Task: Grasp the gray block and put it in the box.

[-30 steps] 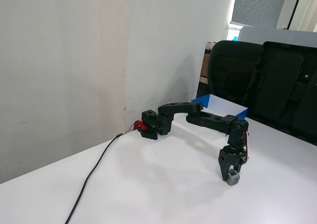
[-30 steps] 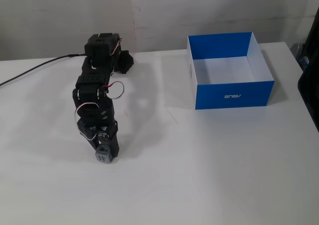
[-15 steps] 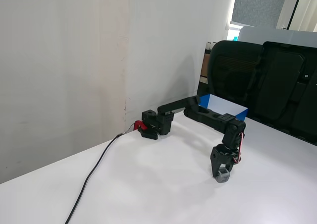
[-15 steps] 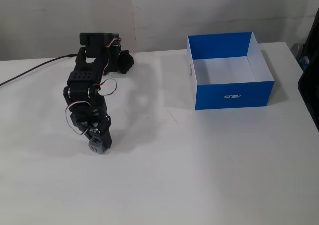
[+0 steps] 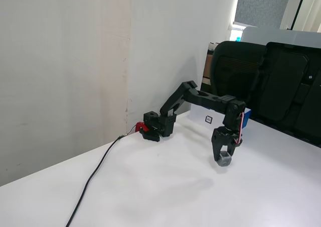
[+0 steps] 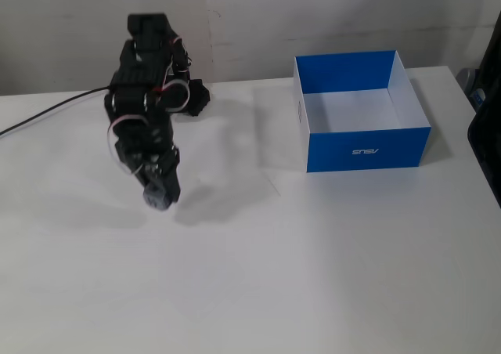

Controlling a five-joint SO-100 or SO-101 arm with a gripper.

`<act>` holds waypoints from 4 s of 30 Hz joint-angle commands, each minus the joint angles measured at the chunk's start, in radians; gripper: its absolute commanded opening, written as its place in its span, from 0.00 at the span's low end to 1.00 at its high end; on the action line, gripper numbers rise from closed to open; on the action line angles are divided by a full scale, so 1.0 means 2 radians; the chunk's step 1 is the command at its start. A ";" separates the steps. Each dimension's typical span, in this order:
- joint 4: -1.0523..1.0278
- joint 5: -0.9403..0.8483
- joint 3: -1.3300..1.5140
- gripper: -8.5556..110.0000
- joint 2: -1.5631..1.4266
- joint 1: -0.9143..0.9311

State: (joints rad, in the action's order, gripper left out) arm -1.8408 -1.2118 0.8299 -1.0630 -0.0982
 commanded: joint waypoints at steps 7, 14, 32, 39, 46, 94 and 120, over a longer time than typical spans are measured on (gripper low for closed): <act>-0.013 0.035 0.117 0.07 -0.245 0.059; 0.031 0.073 0.232 0.07 -0.351 0.115; 0.142 0.211 0.367 0.07 -0.479 0.318; 0.170 0.288 0.354 0.07 -0.476 0.385; 0.176 0.360 0.324 0.07 -0.439 0.423; 0.232 0.509 0.209 0.45 -0.295 0.653; 0.084 0.462 0.140 0.07 -0.306 0.502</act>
State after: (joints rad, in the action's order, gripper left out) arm -1.6276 -0.2454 1.1965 -1.6352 0.9587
